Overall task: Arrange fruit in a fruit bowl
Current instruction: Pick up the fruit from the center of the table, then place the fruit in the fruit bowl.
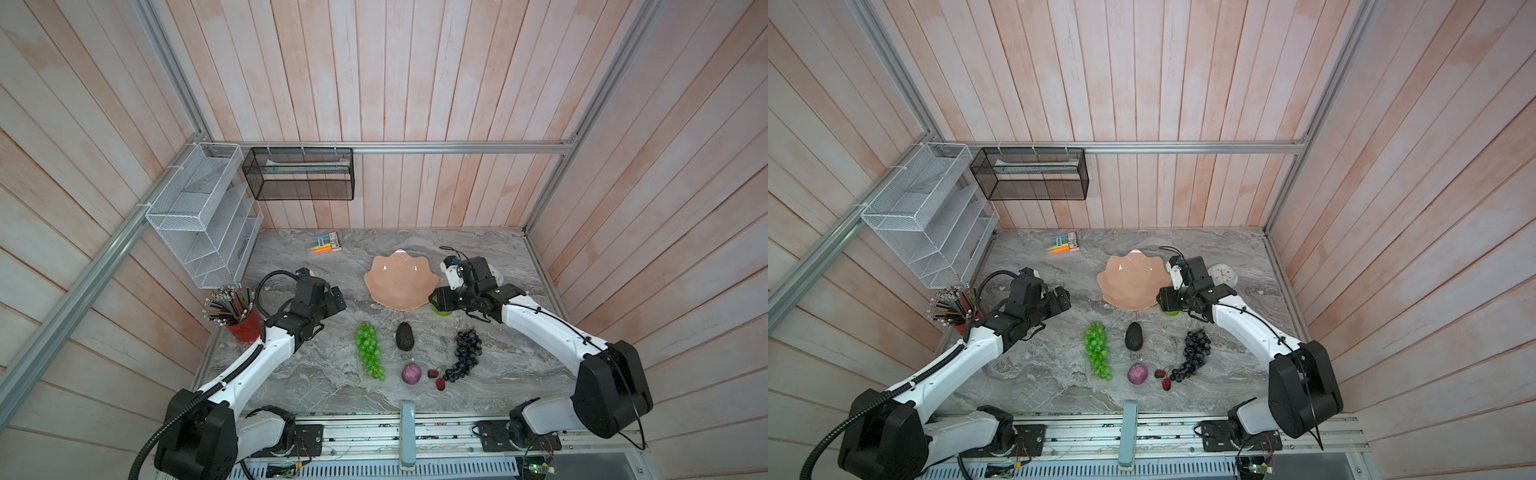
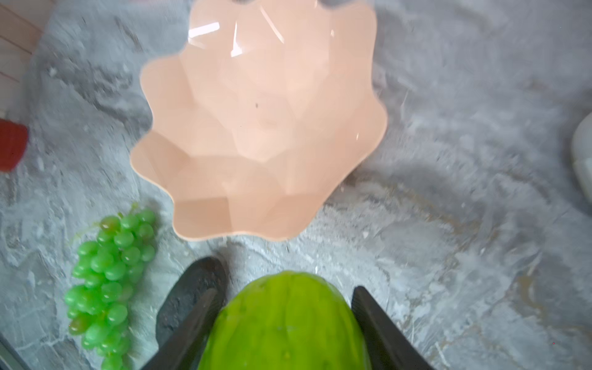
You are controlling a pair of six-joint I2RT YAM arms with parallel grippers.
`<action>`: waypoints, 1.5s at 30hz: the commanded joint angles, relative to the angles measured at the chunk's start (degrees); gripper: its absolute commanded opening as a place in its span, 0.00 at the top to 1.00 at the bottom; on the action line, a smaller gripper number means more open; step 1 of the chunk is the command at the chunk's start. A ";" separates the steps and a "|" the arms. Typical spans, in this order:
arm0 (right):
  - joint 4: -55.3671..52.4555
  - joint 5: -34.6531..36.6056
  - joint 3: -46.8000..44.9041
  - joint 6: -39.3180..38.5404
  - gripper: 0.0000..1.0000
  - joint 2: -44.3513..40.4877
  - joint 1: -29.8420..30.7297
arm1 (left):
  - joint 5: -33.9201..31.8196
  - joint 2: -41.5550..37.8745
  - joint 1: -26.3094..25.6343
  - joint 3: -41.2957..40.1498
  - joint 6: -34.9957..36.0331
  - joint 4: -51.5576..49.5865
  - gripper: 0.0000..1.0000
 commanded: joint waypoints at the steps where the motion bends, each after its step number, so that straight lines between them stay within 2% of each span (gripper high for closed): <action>1: 2.54 -0.79 6.07 -2.31 0.69 5.05 -0.45 | 1.14 0.05 -0.14 0.73 -0.64 -0.76 0.03; 6: 0.14 -1.19 20.17 -5.96 0.70 18.99 -0.42 | 2.78 0.17 -0.14 1.73 -0.76 -2.84 0.03; 15: -3.24 0.36 37.61 -9.16 0.69 36.11 0.61 | 3.14 -2.62 -0.14 0.12 -2.49 -4.07 0.03; 24: -5.02 3.42 43.77 -10.90 0.65 45.35 3.25 | 3.31 -2.54 -0.14 -1.95 -3.89 -2.79 0.03; 31: -3.77 5.26 44.34 -10.36 0.63 47.79 3.60 | 3.84 -2.40 -0.14 -1.94 -4.24 -3.31 0.03; 35: -4.51 9.28 45.46 -12.12 0.58 49.41 4.73 | 3.77 -3.30 -0.14 -2.44 -4.57 -3.76 0.03; 40: -4.69 9.48 46.04 -12.17 0.49 50.27 4.86 | 2.13 -4.64 -0.14 -2.74 -5.39 -5.27 0.02; 45: -4.89 9.11 45.96 -12.42 0.28 48.83 5.62 | 1.18 -5.70 -0.14 -2.42 -5.06 -6.99 0.00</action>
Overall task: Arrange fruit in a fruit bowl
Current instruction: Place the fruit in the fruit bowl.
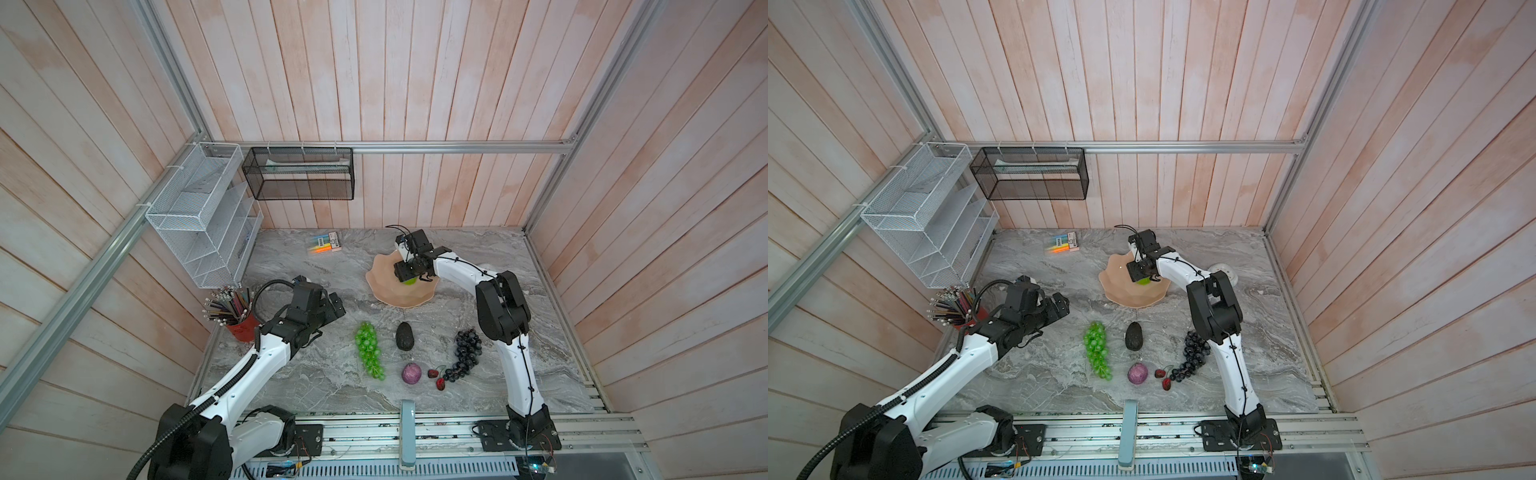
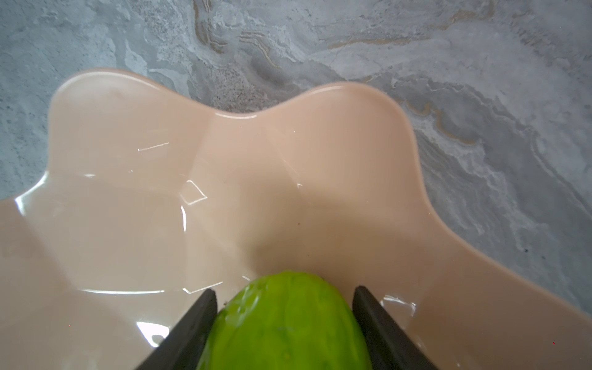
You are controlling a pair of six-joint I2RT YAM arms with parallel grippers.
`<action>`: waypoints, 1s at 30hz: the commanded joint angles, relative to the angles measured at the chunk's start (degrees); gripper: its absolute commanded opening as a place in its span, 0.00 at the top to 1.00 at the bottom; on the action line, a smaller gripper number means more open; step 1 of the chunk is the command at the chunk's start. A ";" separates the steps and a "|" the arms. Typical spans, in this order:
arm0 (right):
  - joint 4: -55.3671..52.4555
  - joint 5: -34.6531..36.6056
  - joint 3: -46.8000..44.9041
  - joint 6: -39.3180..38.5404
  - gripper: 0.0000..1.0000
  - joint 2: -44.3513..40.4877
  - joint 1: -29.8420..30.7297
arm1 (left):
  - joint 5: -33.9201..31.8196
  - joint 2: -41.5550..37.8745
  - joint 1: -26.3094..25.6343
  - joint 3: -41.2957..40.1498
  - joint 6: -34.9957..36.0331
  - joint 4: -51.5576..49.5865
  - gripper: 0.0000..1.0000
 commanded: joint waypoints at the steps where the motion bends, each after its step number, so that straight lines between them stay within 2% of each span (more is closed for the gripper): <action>1: -1.19 1.04 1.37 -0.71 0.26 -0.30 0.83 | -1.26 -1.08 -0.14 -0.26 -0.06 -1.89 0.00; 8: -2.18 1.18 1.56 -2.14 0.14 -6.28 1.96 | 5.12 0.99 -0.22 4.46 2.06 -5.01 0.00; 13: -2.25 1.56 0.18 -2.73 0.13 -12.55 1.96 | 8.88 4.03 -0.99 10.87 3.72 -10.36 0.01; 16: -0.84 1.78 -3.92 -2.44 0.12 -17.75 1.94 | 12.57 6.14 -2.25 14.23 4.00 -11.99 0.04; 19: 1.39 2.46 -10.98 -0.14 0.12 -24.08 1.81 | 16.58 9.60 -5.39 17.64 4.17 -12.39 0.06; 23: 9.04 1.79 -26.52 5.11 0.15 -35.43 0.95 | 19.35 17.11 -12.09 23.74 5.24 -12.97 0.10; 27: 13.11 1.79 -39.78 8.71 0.18 -46.26 -0.89 | 18.56 26.57 -20.04 31.69 5.95 -16.03 0.14; 30: 13.68 2.27 -46.26 9.57 0.19 -52.48 -1.97 | 16.72 32.06 -24.19 35.17 5.11 -17.82 0.15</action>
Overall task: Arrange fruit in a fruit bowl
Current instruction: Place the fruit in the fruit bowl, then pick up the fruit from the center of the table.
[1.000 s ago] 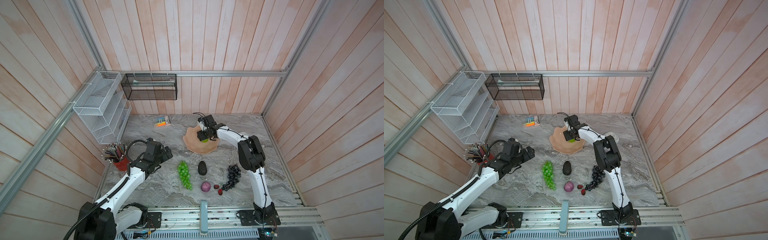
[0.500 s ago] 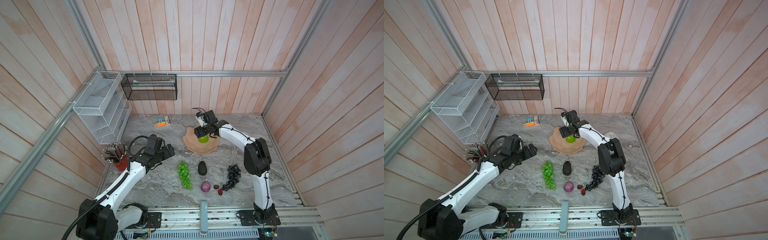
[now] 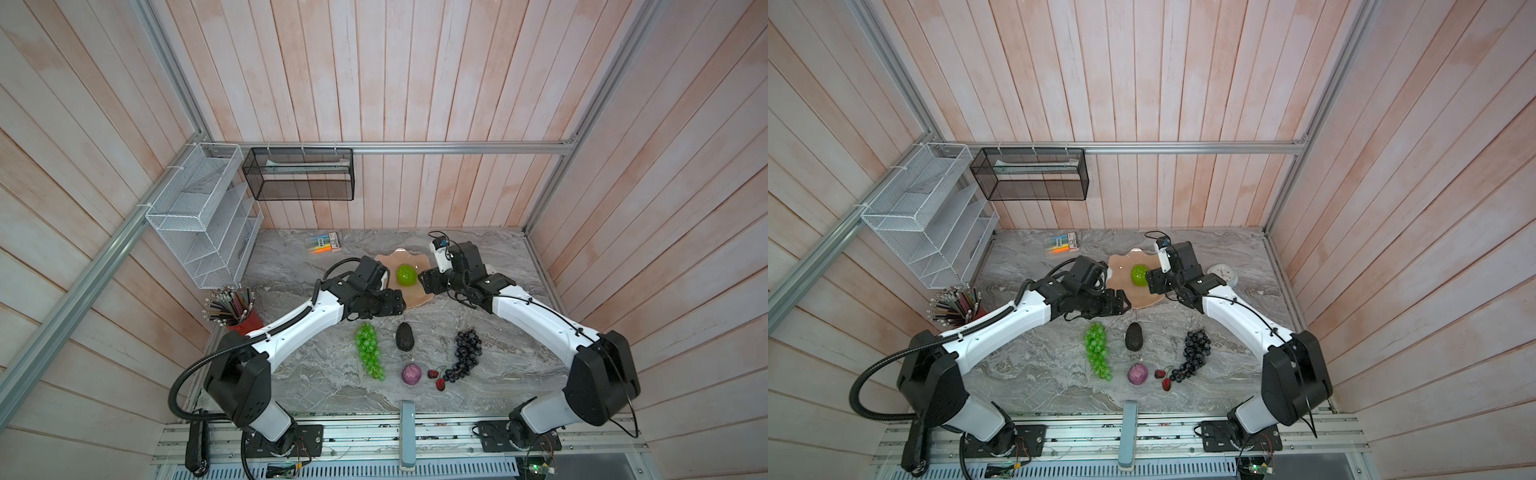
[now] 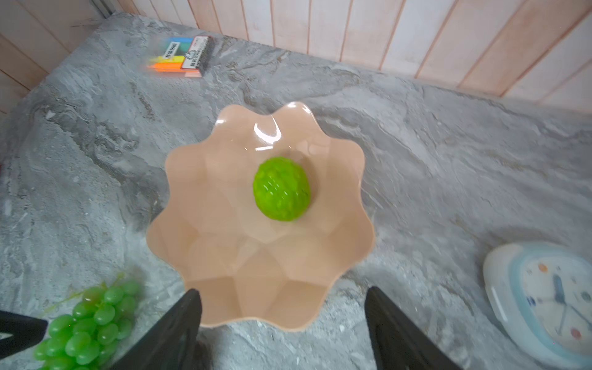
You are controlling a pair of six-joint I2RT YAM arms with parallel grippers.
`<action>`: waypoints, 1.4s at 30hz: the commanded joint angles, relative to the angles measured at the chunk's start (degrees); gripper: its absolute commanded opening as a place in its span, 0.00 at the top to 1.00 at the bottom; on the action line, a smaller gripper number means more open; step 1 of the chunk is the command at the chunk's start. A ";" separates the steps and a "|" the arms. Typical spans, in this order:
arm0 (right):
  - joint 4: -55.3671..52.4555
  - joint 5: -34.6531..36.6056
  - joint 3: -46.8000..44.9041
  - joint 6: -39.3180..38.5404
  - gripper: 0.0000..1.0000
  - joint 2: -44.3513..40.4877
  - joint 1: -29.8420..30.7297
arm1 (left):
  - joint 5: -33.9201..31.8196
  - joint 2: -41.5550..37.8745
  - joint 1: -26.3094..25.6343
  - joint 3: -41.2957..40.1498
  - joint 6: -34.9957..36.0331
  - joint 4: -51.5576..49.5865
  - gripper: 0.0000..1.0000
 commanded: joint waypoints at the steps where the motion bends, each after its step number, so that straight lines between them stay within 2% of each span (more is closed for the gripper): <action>1: 3.40 1.25 -5.03 3.00 0.19 -5.78 -1.26 | -0.31 4.42 -3.30 2.94 0.07 -4.26 0.18; 3: 3.53 1.22 -7.87 3.06 0.19 -8.21 -2.51 | -0.30 7.40 -4.10 3.62 -1.23 -4.81 0.22; 8: 4.75 -1.31 -12.55 3.96 0.20 -11.43 -5.68 | -3.02 10.52 -5.37 3.21 -3.03 -5.43 0.22; 12: 5.51 -1.38 -14.08 4.15 0.20 -11.33 -6.11 | -0.57 13.07 -5.64 3.36 -2.29 -4.13 0.20; 19: 9.10 -2.47 -17.94 6.92 0.20 -11.51 -6.13 | -0.93 18.02 -5.72 5.95 -0.58 -4.22 0.18; 27: 9.42 -4.04 -19.37 6.42 0.21 -9.51 -6.21 | -0.38 18.74 -5.83 3.59 -1.19 -1.48 0.42; 32: 8.77 -4.96 -18.75 6.41 0.21 -7.92 -6.20 | 0.78 18.39 -5.81 2.71 -0.58 -0.14 0.64; 37: 9.49 -5.00 -19.02 6.60 0.22 -7.85 -6.16 | -0.15 16.16 -5.74 0.86 0.09 -0.20 0.64; 42: 9.30 -4.54 -18.58 6.01 0.22 -8.33 -6.23 | -1.15 9.58 -5.52 -1.13 0.72 0.27 0.67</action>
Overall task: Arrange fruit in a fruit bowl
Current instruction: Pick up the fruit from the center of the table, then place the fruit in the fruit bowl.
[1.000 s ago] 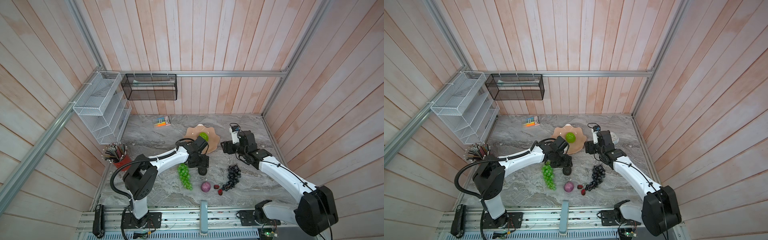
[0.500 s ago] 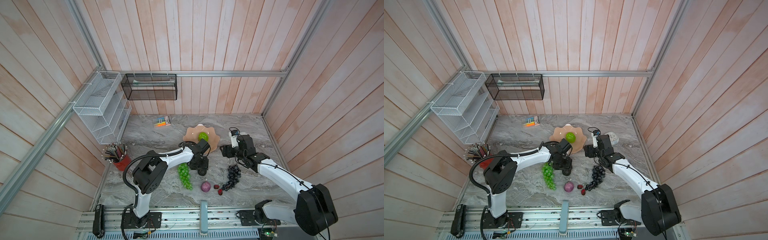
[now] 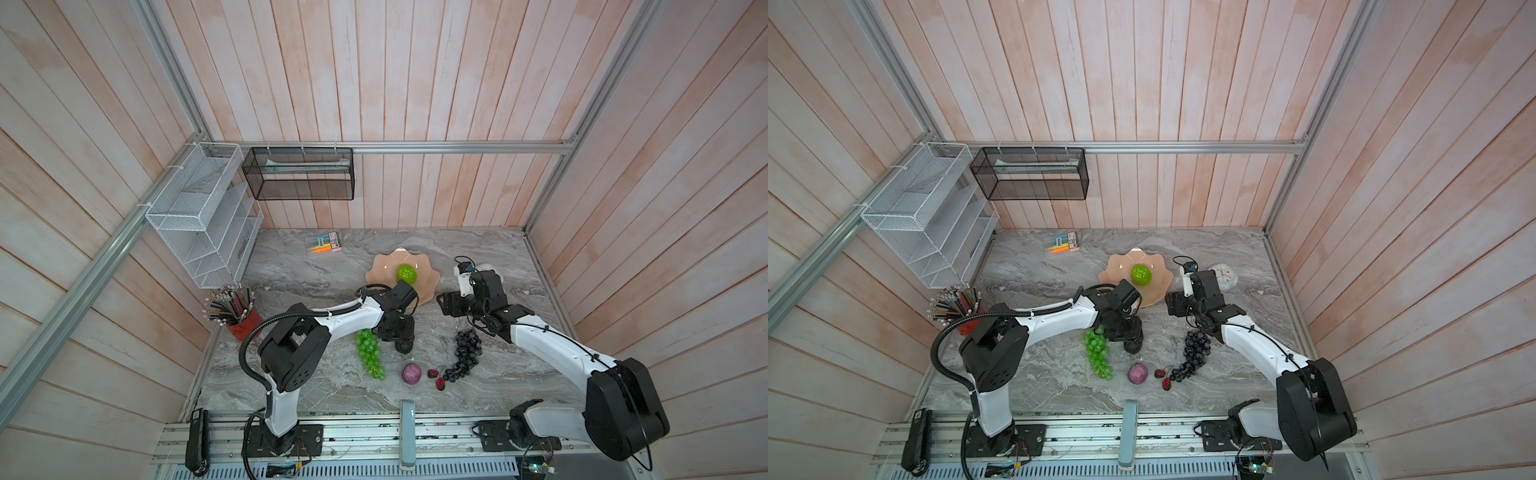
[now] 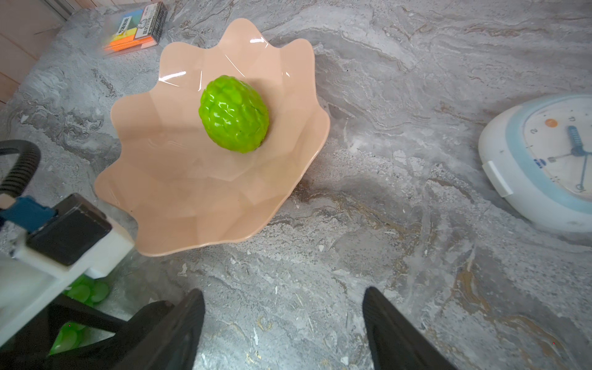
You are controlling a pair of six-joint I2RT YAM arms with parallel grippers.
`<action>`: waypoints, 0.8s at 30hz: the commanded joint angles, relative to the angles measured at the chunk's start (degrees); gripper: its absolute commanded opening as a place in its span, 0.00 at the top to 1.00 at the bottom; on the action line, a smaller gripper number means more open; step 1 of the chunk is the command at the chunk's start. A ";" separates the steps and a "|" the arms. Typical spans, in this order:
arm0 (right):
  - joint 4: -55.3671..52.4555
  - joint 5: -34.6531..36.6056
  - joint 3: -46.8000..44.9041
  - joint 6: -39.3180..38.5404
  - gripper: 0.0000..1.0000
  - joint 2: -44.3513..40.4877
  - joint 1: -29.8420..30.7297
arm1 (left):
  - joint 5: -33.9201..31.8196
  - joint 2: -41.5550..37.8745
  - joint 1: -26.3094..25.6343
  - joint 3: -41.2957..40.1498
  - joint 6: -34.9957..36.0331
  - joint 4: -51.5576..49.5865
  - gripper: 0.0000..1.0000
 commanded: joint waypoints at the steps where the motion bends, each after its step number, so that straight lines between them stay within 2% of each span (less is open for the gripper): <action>1: 0.53 -0.08 -0.26 0.12 0.22 -0.41 -0.27 | -0.68 -6.12 0.19 -0.65 1.22 -0.02 0.67; 7: 4.01 0.60 -1.11 1.22 0.24 -4.03 -0.28 | 3.32 -15.09 3.20 0.28 2.13 -4.16 0.67; 11: 5.88 -0.01 -1.74 2.06 0.25 -4.49 -0.24 | 3.92 -15.92 9.81 3.79 4.68 -4.56 0.67; 14: 4.27 -2.59 -0.35 1.28 0.25 -3.51 -0.22 | 2.42 -12.62 12.63 7.43 8.23 -3.47 0.67; 18: 4.87 -4.39 -0.98 1.88 0.25 -4.09 -0.06 | 1.57 -4.16 15.67 14.89 11.40 -2.00 0.67; 24: 3.46 -5.63 -1.34 2.31 0.25 -5.14 0.32 | -1.78 9.03 17.06 28.28 14.21 -2.32 0.67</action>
